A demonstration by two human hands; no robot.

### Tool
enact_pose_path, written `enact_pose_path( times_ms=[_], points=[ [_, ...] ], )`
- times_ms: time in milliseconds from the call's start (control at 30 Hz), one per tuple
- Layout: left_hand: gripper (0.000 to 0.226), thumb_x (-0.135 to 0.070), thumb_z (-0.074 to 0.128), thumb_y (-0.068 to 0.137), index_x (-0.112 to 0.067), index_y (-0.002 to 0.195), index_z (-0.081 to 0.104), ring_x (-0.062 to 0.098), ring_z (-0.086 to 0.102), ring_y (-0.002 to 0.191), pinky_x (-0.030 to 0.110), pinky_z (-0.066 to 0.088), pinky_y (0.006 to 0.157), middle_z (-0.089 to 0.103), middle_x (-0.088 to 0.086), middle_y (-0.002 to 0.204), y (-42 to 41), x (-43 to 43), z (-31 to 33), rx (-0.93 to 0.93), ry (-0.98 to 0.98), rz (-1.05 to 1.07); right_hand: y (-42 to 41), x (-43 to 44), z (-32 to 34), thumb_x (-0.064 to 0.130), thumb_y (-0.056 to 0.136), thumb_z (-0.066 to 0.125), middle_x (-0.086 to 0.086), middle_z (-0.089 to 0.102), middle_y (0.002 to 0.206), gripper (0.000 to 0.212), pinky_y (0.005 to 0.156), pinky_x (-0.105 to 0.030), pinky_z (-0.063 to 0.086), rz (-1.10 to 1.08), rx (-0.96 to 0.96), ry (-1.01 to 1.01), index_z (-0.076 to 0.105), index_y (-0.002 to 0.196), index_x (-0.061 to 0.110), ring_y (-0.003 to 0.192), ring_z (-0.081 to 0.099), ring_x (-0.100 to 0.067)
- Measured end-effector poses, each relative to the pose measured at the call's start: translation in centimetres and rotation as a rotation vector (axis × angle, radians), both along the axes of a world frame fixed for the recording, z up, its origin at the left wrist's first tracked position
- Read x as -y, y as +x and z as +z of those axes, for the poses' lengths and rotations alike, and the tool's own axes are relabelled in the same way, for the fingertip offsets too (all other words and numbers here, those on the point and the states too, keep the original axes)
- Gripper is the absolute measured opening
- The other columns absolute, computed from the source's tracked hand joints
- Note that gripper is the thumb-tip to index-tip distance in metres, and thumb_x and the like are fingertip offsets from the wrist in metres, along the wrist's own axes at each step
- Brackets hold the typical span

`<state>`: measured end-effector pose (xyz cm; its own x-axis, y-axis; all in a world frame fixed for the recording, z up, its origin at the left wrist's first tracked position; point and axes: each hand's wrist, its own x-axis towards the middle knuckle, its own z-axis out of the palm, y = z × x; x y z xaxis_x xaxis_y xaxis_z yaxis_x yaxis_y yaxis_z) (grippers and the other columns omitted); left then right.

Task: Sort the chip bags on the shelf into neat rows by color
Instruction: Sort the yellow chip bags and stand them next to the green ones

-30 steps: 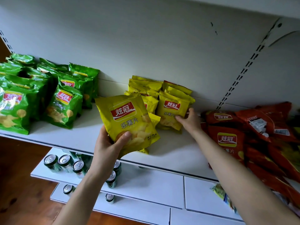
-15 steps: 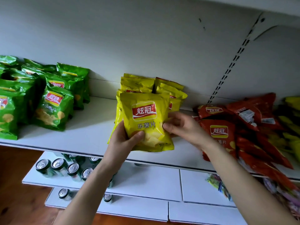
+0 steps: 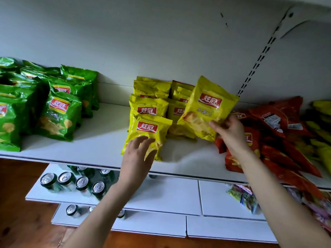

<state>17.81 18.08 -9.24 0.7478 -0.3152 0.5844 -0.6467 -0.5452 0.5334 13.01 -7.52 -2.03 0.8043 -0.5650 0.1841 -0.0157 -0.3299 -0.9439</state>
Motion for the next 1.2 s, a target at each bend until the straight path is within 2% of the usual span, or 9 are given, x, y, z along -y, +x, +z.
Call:
enact_pose_path(
  times_ms=[100, 300, 400, 533, 733, 800, 900, 1033, 1200],
  points=[
    [0.03, -0.026, 0.051, 0.082, -0.01, 0.094, 0.073, 0.037, 0.061, 0.078, 0.04, 0.055, 0.066, 0.064, 0.015, 0.092, -0.2, -0.8, -2.2, 0.048, 0.125, 0.017, 0.5, 0.4, -1.6, 0.008, 0.078, 0.071, -0.005, 0.06, 0.106, 0.037, 0.084, -0.041, 0.051, 0.045, -0.157, -0.054, 0.051, 0.108, 0.012, 0.097, 0.058, -0.018],
    [0.032, -0.021, 0.044, 0.085, -0.01, 0.093, 0.072, 0.036, 0.059, 0.076, 0.037, 0.053, 0.062, 0.064, 0.014, 0.091, -0.3, -0.7, -3.0, 0.055, 0.213, -0.016, 3.6, -1.1, -4.5, 0.01, 0.075, 0.075, -0.014, 0.062, 0.107, 0.039, 0.079, -0.034, 0.046, 0.072, -0.314, -0.209, 0.053, 0.106, 0.001, 0.097, 0.058, -0.027],
    [0.021, -0.011, 0.057, 0.08, -0.008, 0.094, 0.072, 0.037, 0.058, 0.075, 0.037, 0.053, 0.062, 0.063, 0.015, 0.091, -0.4, -0.5, -2.9, 0.076, 0.224, -0.016, 4.8, -1.1, -4.9, 0.014, 0.077, 0.073, -0.017, 0.062, 0.107, 0.036, 0.071, -0.027, 0.038, 0.028, -0.347, -0.325, 0.054, 0.105, -0.001, 0.098, 0.058, -0.029],
    [0.034, 0.005, 0.076, 0.067, -0.006, 0.098, 0.07, 0.04, 0.059, 0.076, 0.04, 0.054, 0.065, 0.062, 0.018, 0.094, -0.4, -0.7, -3.0, 0.034, 0.24, -0.048, 4.9, -1.2, -5.2, 0.017, 0.08, 0.07, -0.018, 0.061, 0.111, 0.037, 0.075, -0.028, 0.038, -0.002, -0.367, -0.389, 0.052, 0.108, -0.001, 0.102, 0.057, -0.031],
    [0.029, 0.0, 0.075, 0.069, -0.004, 0.098, 0.07, 0.038, 0.058, 0.079, 0.039, 0.054, 0.064, 0.064, 0.019, 0.095, -1.1, -1.0, -2.9, 0.059, 0.254, -0.062, 3.7, -1.4, -5.2, 0.023, 0.083, 0.067, -0.018, 0.057, 0.12, 0.05, 0.082, -0.029, 0.039, -0.027, -0.395, -0.411, 0.046, 0.12, -0.002, 0.111, 0.054, -0.032],
    [0.02, -0.01, 0.065, 0.078, -0.004, 0.097, 0.07, 0.033, 0.052, 0.084, 0.037, 0.054, 0.064, 0.064, 0.017, 0.095, -1.6, -0.8, -2.6, 0.102, 0.25, -0.081, 3.1, -1.3, -5.0, 0.026, 0.085, 0.065, -0.019, 0.054, 0.124, 0.055, 0.09, -0.033, 0.039, -0.045, -0.402, -0.429, 0.043, 0.127, -0.001, 0.115, 0.051, -0.032],
    [0.032, -0.024, 0.046, 0.085, -0.006, 0.095, 0.07, 0.03, 0.051, 0.084, 0.035, 0.051, 0.064, 0.064, 0.014, 0.091, -2.5, 0.3, -1.9, 0.117, 0.239, -0.169, 1.8, -1.0, -3.6, 0.025, 0.088, 0.061, -0.019, 0.056, 0.122, 0.047, 0.091, -0.032, 0.038, -0.085, -0.339, -0.509, 0.049, 0.124, -0.001, 0.114, 0.053, -0.031],
    [0.033, -0.028, 0.047, 0.085, -0.007, 0.091, 0.072, 0.033, 0.062, 0.074, 0.036, 0.052, 0.062, 0.066, 0.012, 0.086, -4.1, 2.8, -0.7, 0.135, 0.221, -0.311, -0.8, 0.7, -0.5, 0.022, 0.092, 0.055, -0.016, 0.062, 0.116, 0.032, 0.088, -0.025, 0.035, -0.141, -0.278, -0.679, 0.059, 0.114, 0.0, 0.111, 0.054, -0.028],
    [0.034, -0.03, 0.048, 0.083, -0.007, 0.085, 0.074, 0.032, 0.064, 0.07, 0.035, 0.052, 0.06, 0.068, 0.009, 0.081, -6.2, 7.0, 0.8, 0.17, 0.222, -0.429, -5.2, 5.0, 2.3, 0.023, 0.093, 0.052, -0.012, 0.062, 0.116, 0.03, 0.086, -0.018, 0.034, -0.256, -0.284, -0.73, 0.061, 0.112, 0.003, 0.111, 0.054, -0.023]
  ],
)
